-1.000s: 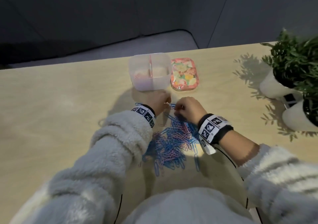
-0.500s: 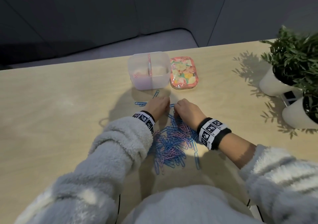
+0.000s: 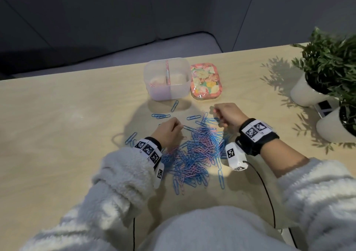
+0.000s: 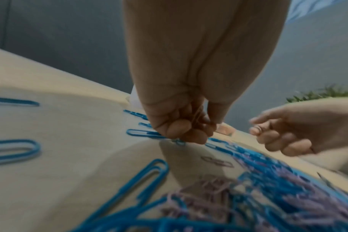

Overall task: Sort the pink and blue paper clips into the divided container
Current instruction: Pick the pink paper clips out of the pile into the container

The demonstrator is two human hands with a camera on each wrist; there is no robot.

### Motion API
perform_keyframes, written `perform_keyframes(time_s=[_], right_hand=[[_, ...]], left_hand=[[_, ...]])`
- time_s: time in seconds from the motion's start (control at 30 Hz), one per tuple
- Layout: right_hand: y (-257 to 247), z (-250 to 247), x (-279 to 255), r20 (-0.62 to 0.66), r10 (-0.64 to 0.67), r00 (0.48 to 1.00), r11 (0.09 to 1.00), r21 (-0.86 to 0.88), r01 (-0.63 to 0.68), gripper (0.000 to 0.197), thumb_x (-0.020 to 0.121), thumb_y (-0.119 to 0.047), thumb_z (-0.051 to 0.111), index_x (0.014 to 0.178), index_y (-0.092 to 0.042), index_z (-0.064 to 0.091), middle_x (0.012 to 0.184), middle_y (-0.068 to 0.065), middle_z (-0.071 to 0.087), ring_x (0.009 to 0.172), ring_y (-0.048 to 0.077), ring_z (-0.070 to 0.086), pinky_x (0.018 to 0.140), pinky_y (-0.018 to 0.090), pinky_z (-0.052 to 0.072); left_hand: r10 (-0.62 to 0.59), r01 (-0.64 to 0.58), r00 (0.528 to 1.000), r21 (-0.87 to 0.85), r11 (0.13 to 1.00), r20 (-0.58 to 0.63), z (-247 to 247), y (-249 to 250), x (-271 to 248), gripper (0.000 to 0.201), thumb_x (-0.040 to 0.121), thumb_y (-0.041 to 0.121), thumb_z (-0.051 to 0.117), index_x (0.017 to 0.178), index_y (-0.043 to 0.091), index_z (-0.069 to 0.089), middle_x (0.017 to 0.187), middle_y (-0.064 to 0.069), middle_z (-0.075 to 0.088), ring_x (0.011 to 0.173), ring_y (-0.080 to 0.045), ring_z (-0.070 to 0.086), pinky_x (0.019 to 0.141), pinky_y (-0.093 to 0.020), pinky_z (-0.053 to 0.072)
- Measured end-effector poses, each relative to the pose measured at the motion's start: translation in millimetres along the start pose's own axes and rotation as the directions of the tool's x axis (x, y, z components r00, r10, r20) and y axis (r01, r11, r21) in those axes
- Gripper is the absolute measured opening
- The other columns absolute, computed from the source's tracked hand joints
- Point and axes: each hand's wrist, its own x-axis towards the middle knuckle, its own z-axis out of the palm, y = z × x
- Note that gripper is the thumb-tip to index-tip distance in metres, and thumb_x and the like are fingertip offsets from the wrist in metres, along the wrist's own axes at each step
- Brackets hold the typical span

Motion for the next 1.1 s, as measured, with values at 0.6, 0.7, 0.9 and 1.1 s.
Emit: perform_keyframes(time_s=[0.6,0.7,0.9,1.1], right_hand=[[-2.2,10.0,-2.7,0.075,-0.084,0.994,0.994,-0.058,0.089,0.025,0.090,0.004,0.040,0.069,-0.002,0.053,0.052,0.006,0.056,0.041,0.015,0.045,0.042,0.024,0.036],[10.6,1.3,-13.0,0.053,-0.084,0.995,0.996,0.003,0.084,0.017,0.088,0.006,0.042,0.097,-0.002,0.055,0.059,0.005,0.055,0.037,0.007,0.047,0.034,0.018,0.034],[31.2,4.3,-25.1,0.175,-0.253,0.952,0.657,-0.691,0.301,0.017,0.079,-0.027,0.070,0.090,-0.015,0.063,0.057,-0.006,0.043,0.052,0.011,0.042,0.052,0.027,0.030],[39.6,11.4,-50.4,0.155,-0.361,0.920,0.531,-0.776,0.339,0.004,0.085,-0.025,0.060,0.087,-0.023,0.063,0.052,-0.007,0.040,0.064,0.017,0.044,0.061,0.028,0.031]], left_hand=[[0.123,-0.134,0.991,0.278,0.951,0.057,7.7,3.3,-2.5,0.014,0.089,0.010,0.047,0.100,0.006,0.055,0.104,-0.009,0.062,0.097,-0.026,0.058,0.084,-0.036,0.047],[0.025,-0.027,0.999,0.047,0.999,0.039,8.2,11.8,2.6,0.013,0.092,0.012,0.043,0.099,0.008,0.053,0.099,-0.007,0.061,0.091,-0.023,0.057,0.078,-0.032,0.045],[-0.151,0.151,0.988,-0.245,0.958,0.018,14.7,33.5,15.7,0.018,0.091,0.015,0.041,0.073,0.016,0.042,0.070,0.004,0.044,0.074,-0.019,0.043,0.064,-0.029,0.033],[-0.028,0.022,0.998,0.096,0.995,0.060,20.8,30.8,16.7,0.019,0.094,0.014,0.035,0.103,0.003,0.049,0.102,-0.018,0.062,0.094,-0.031,0.056,0.078,-0.038,0.042]])
